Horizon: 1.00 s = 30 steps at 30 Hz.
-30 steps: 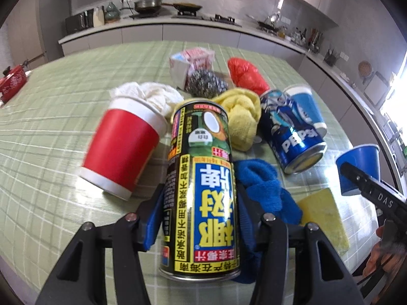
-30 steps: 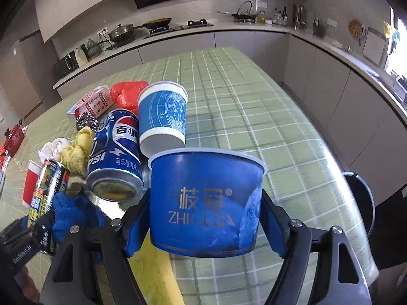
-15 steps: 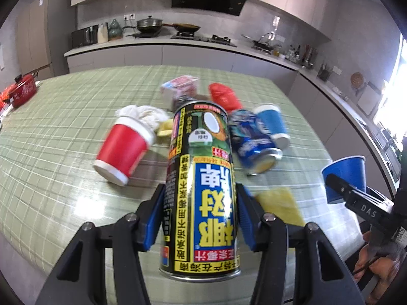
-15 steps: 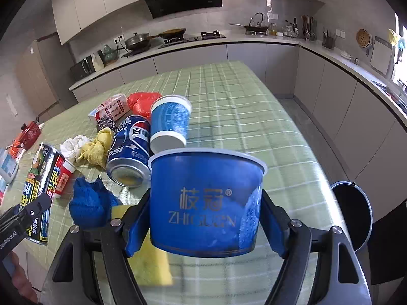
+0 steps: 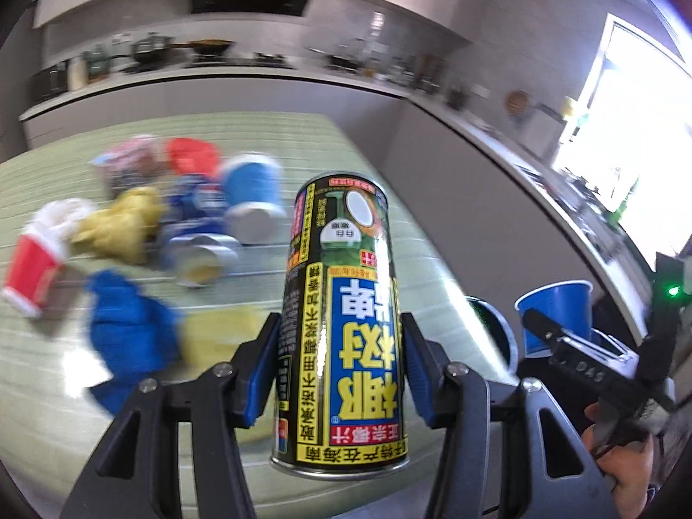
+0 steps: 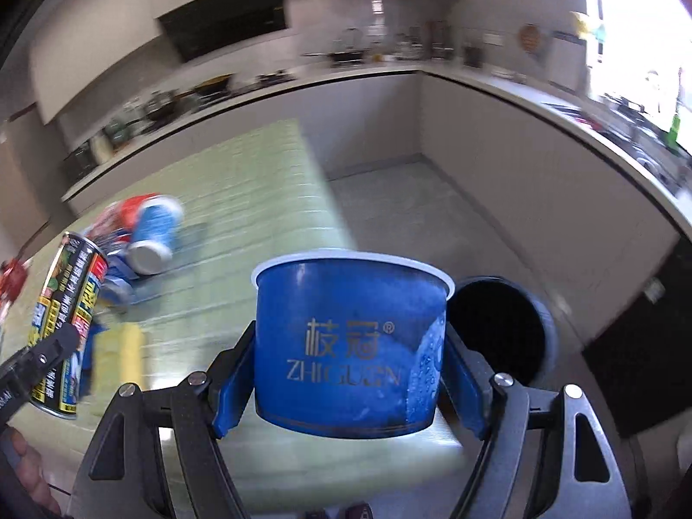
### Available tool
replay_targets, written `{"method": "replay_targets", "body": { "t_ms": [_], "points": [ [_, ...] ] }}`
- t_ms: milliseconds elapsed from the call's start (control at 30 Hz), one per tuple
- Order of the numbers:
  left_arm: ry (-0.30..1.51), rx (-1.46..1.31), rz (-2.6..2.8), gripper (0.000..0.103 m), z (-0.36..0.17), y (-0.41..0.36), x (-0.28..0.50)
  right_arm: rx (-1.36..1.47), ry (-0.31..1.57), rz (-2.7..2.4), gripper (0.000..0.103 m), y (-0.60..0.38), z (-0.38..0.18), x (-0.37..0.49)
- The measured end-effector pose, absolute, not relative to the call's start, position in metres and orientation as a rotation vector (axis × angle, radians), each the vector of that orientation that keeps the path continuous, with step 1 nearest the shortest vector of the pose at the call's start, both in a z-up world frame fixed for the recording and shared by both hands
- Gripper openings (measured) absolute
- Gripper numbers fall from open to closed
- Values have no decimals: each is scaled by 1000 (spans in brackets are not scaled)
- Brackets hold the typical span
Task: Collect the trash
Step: 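Carry both items over the black bucket and open both tools to drop them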
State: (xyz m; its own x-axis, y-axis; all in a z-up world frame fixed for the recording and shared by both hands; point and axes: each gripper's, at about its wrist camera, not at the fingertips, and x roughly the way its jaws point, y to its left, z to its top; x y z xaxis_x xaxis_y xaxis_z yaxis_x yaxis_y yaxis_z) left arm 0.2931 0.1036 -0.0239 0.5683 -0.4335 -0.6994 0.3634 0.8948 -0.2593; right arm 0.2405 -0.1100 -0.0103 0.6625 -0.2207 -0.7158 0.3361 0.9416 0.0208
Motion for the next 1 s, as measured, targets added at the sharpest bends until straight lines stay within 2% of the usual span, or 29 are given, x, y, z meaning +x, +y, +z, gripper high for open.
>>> {"method": "replay_targets", "body": {
  "t_ms": [200,467,800,867,1000],
  "points": [
    [858,-54,-579,54,-31,13,285,214,791,-433,79,-203,-23,214],
    [897,-91,-518,54,-53,-127,279,211,878,-308,79,-331,-54,232],
    [949,-97,-322,54,-103,-181,278,127,1056,-87,80,-387,-141,289],
    [972,-92,-305,54,-122,-190,281,106,1065,-84,88,-393,-153,294],
    [1012,-66,-303,54,-151,-212,289,102,1023,-111,90,-417,-162,294]
  ]
}}
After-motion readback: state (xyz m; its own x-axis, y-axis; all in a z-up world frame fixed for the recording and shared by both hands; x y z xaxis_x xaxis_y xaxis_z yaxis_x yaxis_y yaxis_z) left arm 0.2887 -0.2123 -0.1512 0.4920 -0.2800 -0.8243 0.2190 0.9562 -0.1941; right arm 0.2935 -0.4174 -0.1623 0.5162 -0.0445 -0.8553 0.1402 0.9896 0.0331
